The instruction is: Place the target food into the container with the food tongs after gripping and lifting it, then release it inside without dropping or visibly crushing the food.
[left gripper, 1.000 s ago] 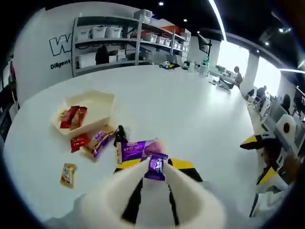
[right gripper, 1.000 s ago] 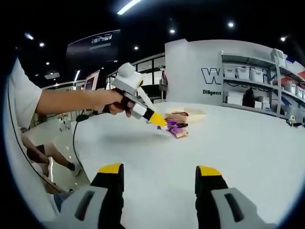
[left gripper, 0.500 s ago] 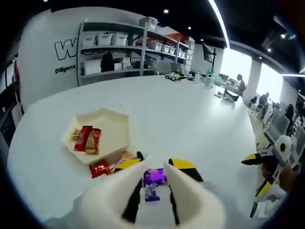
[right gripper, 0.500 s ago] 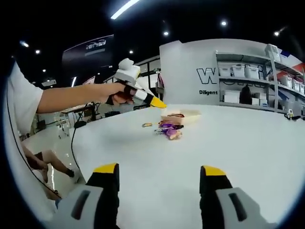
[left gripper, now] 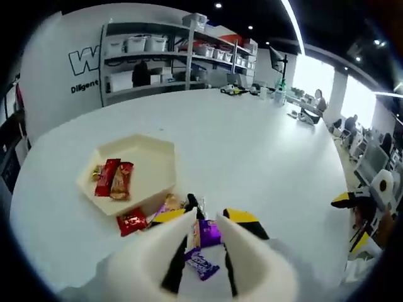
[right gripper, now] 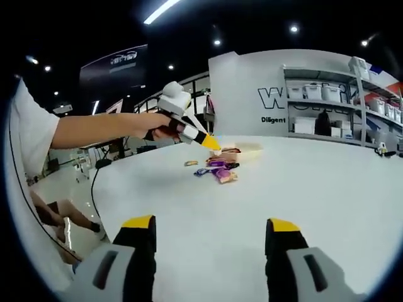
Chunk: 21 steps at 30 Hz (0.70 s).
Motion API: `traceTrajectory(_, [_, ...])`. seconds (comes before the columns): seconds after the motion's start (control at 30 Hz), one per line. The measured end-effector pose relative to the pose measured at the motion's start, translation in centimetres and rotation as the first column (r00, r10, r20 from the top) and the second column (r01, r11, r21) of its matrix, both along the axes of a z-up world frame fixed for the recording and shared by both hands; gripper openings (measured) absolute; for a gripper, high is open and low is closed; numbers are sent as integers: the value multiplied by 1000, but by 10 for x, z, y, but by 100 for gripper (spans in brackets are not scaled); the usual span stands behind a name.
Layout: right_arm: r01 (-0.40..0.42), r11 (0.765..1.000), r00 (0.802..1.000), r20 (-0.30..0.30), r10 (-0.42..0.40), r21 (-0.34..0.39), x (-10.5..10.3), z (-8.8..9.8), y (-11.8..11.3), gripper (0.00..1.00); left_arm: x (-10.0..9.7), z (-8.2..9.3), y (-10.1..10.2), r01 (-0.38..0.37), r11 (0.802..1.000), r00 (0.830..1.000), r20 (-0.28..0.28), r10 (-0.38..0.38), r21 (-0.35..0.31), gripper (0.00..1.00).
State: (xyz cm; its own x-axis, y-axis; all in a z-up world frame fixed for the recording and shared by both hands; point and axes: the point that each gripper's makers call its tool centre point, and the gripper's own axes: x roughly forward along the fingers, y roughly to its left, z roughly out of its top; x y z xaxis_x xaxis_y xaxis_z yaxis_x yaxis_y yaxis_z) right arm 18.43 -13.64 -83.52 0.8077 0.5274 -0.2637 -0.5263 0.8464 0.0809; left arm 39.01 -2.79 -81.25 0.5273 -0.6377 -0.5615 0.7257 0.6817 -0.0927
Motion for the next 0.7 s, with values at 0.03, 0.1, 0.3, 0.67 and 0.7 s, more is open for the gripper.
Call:
traceTrajectory(0.03, [0, 1000, 1000, 0, 0, 1, 0, 0, 0, 67, -1, -2, 1, -2, 1000, 1000, -5, 2, 2, 21])
traceTrajectory(0.1, [-1, 1000, 1000, 2, 1, -1, 1, 1, 1, 67, -2, -4, 3, -5, 1000, 1000, -2, 5, 7, 21])
traceTrajectory(0.3, [-7, 1000, 1000, 3, 7, -6, 0, 1, 3, 66, -8, -16, 11, -30, 999, 999, -16, 30, 18, 22])
traceTrajectory(0.67, [-17, 1000, 1000, 5, 18, -16, -5, 1, 5, 65, -19, -31, 25, -84, 992, 996, 37, 81, 97, 23])
traceTrajectory(0.7, [-19, 1000, 1000, 3, 19, -21, -6, 0, 5, 65, -19, -32, 26, -84, 991, 996, 40, 81, 102, 23])
